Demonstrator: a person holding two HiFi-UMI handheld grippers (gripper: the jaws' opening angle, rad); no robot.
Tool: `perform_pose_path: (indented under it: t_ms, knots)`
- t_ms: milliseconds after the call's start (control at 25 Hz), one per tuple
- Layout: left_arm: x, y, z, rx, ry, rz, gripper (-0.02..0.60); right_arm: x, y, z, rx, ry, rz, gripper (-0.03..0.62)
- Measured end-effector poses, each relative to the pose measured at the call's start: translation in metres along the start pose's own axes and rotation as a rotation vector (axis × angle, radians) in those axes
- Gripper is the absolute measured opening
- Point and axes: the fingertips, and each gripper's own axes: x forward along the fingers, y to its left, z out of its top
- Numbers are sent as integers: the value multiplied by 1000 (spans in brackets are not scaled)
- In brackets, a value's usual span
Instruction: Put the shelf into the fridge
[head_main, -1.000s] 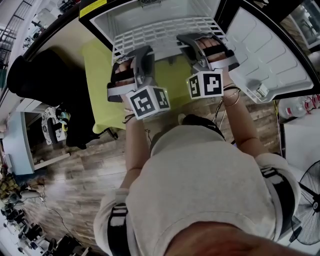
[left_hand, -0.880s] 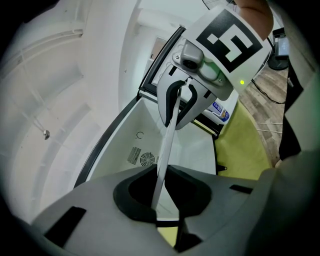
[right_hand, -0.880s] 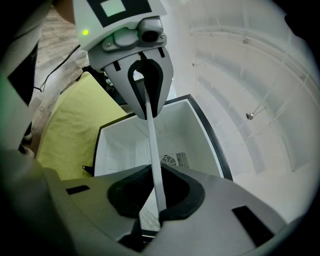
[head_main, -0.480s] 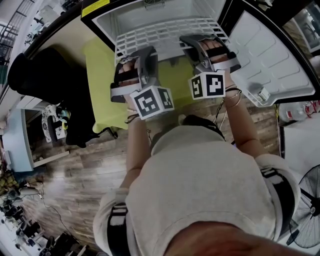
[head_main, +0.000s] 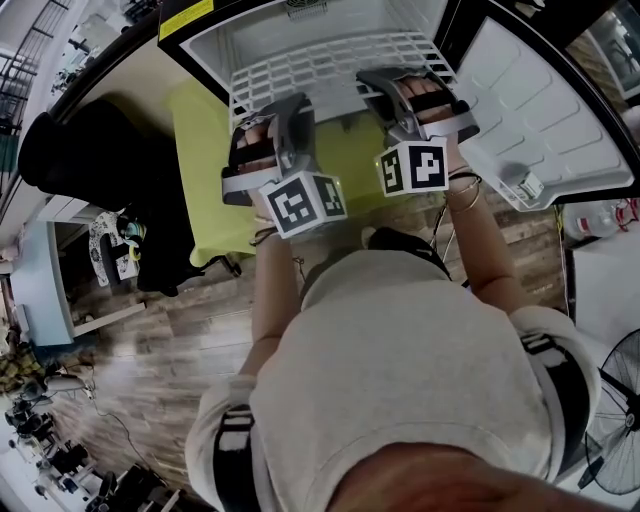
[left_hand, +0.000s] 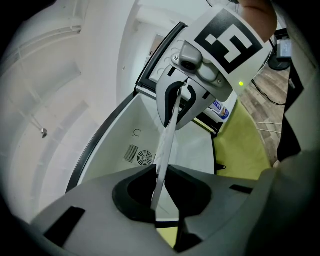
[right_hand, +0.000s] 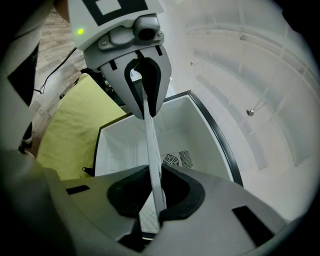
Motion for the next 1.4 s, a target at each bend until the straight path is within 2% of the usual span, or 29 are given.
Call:
perform_pose_path:
  t_ms: [720,1400]
  knots:
    - [7,-15,-5,-51,16,-3,71,6,13,-6,26,-26,-15,58]
    - [20,-13,-5,-51,17,12,71,21,8,-14,21,-13,-7,63]
